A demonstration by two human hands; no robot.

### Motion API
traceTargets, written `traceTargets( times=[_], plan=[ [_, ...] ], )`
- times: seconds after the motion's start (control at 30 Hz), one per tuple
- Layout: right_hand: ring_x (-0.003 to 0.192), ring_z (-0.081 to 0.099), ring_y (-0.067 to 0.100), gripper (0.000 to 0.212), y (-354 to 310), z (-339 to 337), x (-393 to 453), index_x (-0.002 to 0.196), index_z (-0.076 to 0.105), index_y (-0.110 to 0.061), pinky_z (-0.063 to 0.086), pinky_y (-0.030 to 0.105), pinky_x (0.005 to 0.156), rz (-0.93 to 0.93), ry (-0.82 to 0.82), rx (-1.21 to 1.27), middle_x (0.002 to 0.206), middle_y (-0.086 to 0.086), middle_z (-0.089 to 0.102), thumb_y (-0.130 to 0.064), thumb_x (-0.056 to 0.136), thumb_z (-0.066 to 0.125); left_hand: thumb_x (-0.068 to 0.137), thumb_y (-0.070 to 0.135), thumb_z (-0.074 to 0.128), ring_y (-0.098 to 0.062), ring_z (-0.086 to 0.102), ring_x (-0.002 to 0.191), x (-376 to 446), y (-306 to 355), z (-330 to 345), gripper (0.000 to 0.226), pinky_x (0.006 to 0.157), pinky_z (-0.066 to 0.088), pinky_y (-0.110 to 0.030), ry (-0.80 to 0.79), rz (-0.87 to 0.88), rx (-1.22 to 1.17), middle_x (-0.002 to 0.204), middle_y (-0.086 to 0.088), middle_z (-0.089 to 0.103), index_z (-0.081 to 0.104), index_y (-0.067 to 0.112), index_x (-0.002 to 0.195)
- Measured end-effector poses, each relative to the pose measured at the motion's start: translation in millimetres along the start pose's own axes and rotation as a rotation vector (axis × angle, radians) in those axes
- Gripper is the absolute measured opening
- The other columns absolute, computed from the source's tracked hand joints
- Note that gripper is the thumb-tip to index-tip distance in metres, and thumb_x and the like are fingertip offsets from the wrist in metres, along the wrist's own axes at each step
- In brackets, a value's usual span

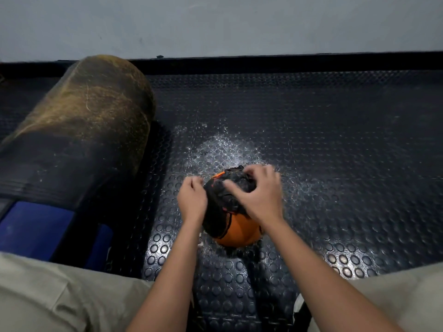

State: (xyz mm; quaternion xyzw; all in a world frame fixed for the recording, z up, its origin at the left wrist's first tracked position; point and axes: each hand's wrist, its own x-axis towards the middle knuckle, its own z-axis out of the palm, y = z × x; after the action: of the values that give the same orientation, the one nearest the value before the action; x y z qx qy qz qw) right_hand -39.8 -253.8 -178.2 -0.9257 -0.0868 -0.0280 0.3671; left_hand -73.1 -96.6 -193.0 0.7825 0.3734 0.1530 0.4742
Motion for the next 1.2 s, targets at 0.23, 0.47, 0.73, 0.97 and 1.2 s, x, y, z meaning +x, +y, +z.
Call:
traceTargets(
  times=[0.23,0.47,0.73,0.97,1.2],
  plan=[
    [0.107,0.043,0.017,0.03,3.5,16.1,1.5,0.103,0.066,-0.035,0.043,0.042,0.095,-0.134,-0.089,-0.051,0.105,-0.013,0.049,-0.057,0.083,0.071,0.102,0.024,0.05,-0.014,0.06,0.098,4.3,-19.0,-7.0,0.025,0.085,0.048,-0.03,-0.197,-0.011,0.096,0.106,0.004,0.07,0.072,0.021,0.114],
    [0.078,0.055,0.005,0.012,10.4,-6.3,7.4,0.084,0.064,-0.026,0.045,0.024,0.067,0.044,-0.022,0.228,0.086,-0.012,0.06,-0.029,0.096,0.065,0.096,0.032,0.065,-0.013,0.063,0.094,10.1,-14.6,-9.0,0.02,0.08,0.042,-0.025,-0.261,0.017,0.204,0.095,0.008,0.066,0.07,0.019,0.112],
    [0.08,0.058,0.01,0.017,78.6,-47.5,42.1,0.105,0.062,-0.015,0.041,0.024,0.061,0.612,0.177,0.498,0.098,-0.003,0.065,-0.029,0.104,0.053,0.096,0.024,0.066,-0.011,0.061,0.091,15.7,-13.6,-11.3,0.025,0.079,0.041,-0.022,-0.267,0.011,0.197,0.099,0.007,0.067,0.071,0.014,0.118],
    [0.085,0.056,0.028,0.016,136.5,-51.9,64.8,0.089,0.056,-0.017,0.04,0.036,0.068,0.637,0.215,0.018,0.103,0.008,0.063,-0.026,0.102,0.055,0.094,0.02,0.069,-0.015,0.065,0.098,29.8,-13.8,-4.6,0.022,0.092,0.051,-0.029,-0.3,-0.018,0.162,0.105,0.003,0.072,0.071,0.014,0.114],
    [0.095,0.06,0.03,0.016,155.1,-48.0,62.8,0.097,0.064,-0.023,0.044,0.033,0.074,0.648,-0.094,-0.222,0.105,0.008,0.065,-0.038,0.098,0.061,0.093,0.019,0.07,-0.011,0.063,0.091,34.9,-18.4,-9.9,0.018,0.087,0.048,-0.026,-0.342,-0.014,0.156,0.101,0.003,0.07,0.07,0.015,0.111]
  ],
)
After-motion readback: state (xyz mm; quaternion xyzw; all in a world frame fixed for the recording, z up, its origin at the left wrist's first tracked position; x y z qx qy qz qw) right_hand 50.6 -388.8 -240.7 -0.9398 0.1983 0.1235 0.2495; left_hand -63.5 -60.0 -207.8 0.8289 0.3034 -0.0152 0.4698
